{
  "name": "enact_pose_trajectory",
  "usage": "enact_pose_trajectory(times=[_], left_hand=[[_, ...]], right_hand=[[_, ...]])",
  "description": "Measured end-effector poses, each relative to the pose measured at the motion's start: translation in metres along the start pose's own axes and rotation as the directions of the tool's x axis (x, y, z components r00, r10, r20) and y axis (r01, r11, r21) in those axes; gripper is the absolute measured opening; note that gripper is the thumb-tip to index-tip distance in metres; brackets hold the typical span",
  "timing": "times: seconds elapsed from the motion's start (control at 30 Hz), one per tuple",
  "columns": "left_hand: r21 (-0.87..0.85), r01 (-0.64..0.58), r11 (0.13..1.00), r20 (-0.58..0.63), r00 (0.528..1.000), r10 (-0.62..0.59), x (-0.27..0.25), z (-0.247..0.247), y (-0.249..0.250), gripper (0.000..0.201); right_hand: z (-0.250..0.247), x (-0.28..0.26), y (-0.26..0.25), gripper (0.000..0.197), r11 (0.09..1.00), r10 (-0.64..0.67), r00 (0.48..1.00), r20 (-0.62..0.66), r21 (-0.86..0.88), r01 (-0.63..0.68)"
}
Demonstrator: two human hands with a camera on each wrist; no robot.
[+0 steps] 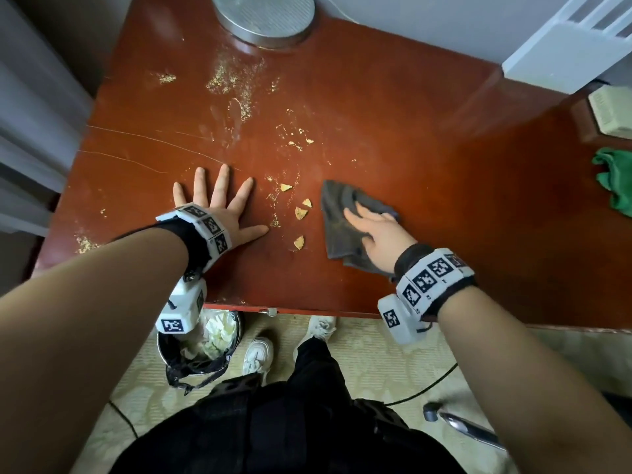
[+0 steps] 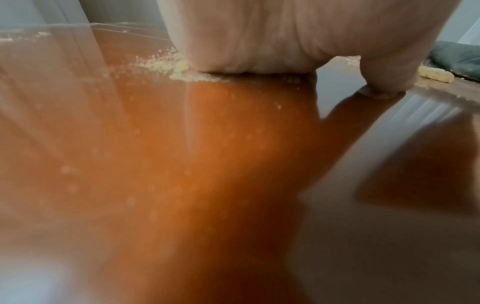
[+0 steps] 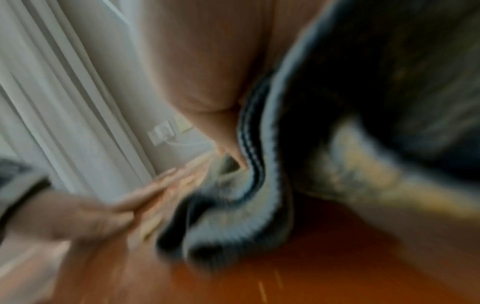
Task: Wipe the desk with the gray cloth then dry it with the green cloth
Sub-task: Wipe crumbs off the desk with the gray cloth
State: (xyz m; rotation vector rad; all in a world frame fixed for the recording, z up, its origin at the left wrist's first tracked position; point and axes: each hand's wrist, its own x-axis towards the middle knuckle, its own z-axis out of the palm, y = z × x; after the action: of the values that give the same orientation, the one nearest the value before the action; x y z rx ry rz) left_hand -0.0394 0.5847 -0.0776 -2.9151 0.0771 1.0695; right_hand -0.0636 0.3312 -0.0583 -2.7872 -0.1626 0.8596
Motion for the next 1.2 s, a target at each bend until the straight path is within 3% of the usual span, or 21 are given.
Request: enact_pose_trajectory(times=[0.07,0.13,0.2,0.3,0.37,0.47,0.57,0.67,0.73,0.8,0.9,0.97,1.03,1.1,1.2], left_hand=[[0.001,0.001,1.000,-0.002,1.000,-0.001,0.002,0.000,0.000,0.086],[-0.003,0.003,1.000,-0.003,1.000,-0.003,0.003,0.000,0.000,0.087],[-0.008,0.006,1.000,0.010,1.000,-0.006,0.005,0.000,0.000,0.087],[-0.014,0.012,1.000,0.025,1.000,-0.011,0.008,0.000,-0.001,0.090],[-0.014,0.014,1.000,0.028,1.000,-0.014,0.010,-0.002,-0.001,0.092],[-0.015,0.025,1.000,0.042,0.999,-0.024,0.013,-0.007,0.000,0.098],[-0.021,0.043,0.999,0.057,0.997,-0.041,0.017,-0.014,0.001,0.107],[-0.028,0.057,0.998,0.068,0.996,-0.055,0.023,-0.018,0.001,0.114],[-0.033,0.059,0.998,0.072,0.996,-0.057,0.024,-0.019,0.001,0.116],[-0.034,0.064,0.997,0.066,0.996,-0.062,0.027,-0.020,0.001,0.117],[-0.027,0.077,0.997,0.076,0.994,-0.075,0.031,-0.022,0.001,0.115],[-0.023,0.087,0.996,0.095,0.992,-0.084,0.032,-0.024,0.001,0.114],[-0.018,0.091,0.996,0.102,0.991,-0.089,0.034,-0.027,0.002,0.114],[-0.027,0.093,0.995,0.104,0.991,-0.089,0.034,-0.028,0.002,0.115],[-0.047,0.091,0.995,0.096,0.992,-0.086,0.034,-0.027,0.002,0.116]], right_hand=[[-0.018,0.004,0.005,0.056,0.989,-0.096,0.995,-0.023,0.112,0.098],[-0.040,0.016,0.019,0.049,0.944,-0.006,0.975,-0.220,0.321,0.079],[-0.057,0.043,0.042,0.051,0.933,0.220,0.913,-0.345,0.348,-0.093],[-0.065,0.076,0.049,0.059,0.894,0.431,0.874,-0.225,0.238,-0.379],[-0.057,0.088,0.034,0.061,0.929,0.359,0.914,-0.190,0.169,-0.329],[-0.035,0.085,0.002,0.057,0.984,0.068,0.986,-0.151,0.174,-0.042],[-0.024,0.069,-0.016,0.065,0.983,-0.181,0.983,0.007,0.019,0.181],[-0.048,0.066,-0.008,0.060,0.970,-0.203,0.974,-0.103,0.113,0.214],[-0.074,0.079,0.006,0.060,0.974,-0.095,0.960,-0.262,0.176,0.144],[-0.096,0.101,0.019,0.061,0.979,0.102,0.940,-0.327,0.201,-0.037],[-0.104,0.133,0.018,0.065,0.955,0.289,0.941,-0.175,0.122,-0.271],[-0.095,0.143,0.005,0.068,0.978,0.209,0.970,-0.124,0.040,-0.206],[-0.081,0.141,-0.008,0.069,0.999,-0.028,0.992,-0.121,-0.035,0.024],[-0.066,0.133,-0.020,0.069,0.971,-0.231,0.972,-0.028,-0.066,0.229],[-0.063,0.121,-0.028,0.067,0.920,-0.356,0.924,0.142,-0.119,0.373]])
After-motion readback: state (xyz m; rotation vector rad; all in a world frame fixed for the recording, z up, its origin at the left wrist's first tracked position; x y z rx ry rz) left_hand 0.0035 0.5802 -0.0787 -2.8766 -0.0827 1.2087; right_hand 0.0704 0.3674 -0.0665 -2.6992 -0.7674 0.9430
